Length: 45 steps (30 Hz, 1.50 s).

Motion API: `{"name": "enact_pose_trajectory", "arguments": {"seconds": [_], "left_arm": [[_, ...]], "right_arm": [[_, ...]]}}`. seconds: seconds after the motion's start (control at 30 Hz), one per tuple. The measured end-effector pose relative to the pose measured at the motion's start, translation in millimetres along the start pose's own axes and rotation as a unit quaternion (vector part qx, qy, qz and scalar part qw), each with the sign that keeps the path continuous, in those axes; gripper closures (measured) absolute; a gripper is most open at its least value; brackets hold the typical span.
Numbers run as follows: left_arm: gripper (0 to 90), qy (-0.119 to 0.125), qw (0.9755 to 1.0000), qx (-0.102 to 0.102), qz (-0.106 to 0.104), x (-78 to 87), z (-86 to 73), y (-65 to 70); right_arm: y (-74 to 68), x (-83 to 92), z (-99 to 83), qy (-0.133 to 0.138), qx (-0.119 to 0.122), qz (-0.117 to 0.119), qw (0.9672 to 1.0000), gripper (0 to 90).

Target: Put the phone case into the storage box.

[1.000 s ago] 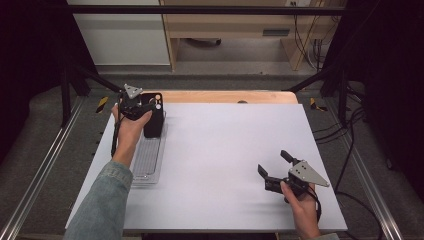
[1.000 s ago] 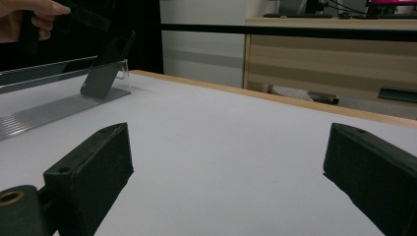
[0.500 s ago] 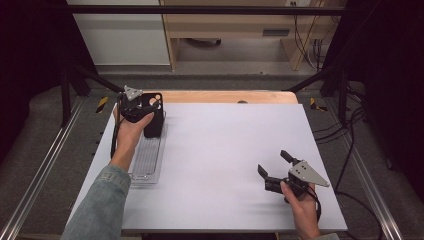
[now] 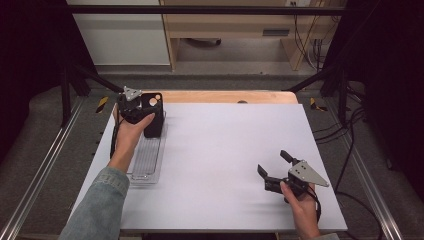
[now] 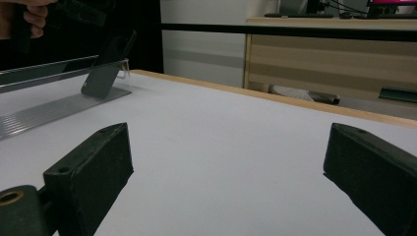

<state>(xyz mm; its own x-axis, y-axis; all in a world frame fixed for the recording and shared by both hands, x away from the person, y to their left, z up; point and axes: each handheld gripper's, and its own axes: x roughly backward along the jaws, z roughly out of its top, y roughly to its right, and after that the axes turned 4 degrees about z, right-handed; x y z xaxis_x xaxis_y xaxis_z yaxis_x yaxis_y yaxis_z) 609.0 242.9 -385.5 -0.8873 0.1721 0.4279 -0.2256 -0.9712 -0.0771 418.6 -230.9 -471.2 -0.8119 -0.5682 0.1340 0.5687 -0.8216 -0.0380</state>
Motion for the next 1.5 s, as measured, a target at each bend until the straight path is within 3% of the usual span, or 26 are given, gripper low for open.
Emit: {"name": "enact_pose_trajectory", "arguments": {"seconds": [0.37, 0.53, 0.97, 1.13, 1.5], "left_arm": [[6.9, 0.009, 0.9997, 0.011, -0.020, 10.8, -3.6, 4.2], [6.3, 0.015, 0.9991, 0.025, -0.030, 18.9, -6.8, 6.2], [4.2, 0.031, 0.9987, 0.025, -0.032, 42.4, -4.8, 8.0], [2.7, 0.033, 0.9984, 0.020, -0.041, 50.7, -6.4, 11.5], [2.4, 0.053, 0.9964, 0.033, -0.058, 70.1, -13.5, 13.5]], "right_arm": [[0.5, -0.3, 0.1, -0.001, 0.001, 0.003, 1.0000, 4.7], [1.2, -0.3, 0.1, -0.002, 0.000, 0.005, 1.0000, 4.7], [1.1, -0.3, 0.0, -0.012, 0.010, 0.012, 0.9998, 5.1], [2.4, 0.4, 0.6, -0.011, 0.006, 0.008, 0.9999, 5.1], [-0.5, 0.3, 0.5, -0.012, 0.011, 0.003, 0.9999, 5.0]]}}
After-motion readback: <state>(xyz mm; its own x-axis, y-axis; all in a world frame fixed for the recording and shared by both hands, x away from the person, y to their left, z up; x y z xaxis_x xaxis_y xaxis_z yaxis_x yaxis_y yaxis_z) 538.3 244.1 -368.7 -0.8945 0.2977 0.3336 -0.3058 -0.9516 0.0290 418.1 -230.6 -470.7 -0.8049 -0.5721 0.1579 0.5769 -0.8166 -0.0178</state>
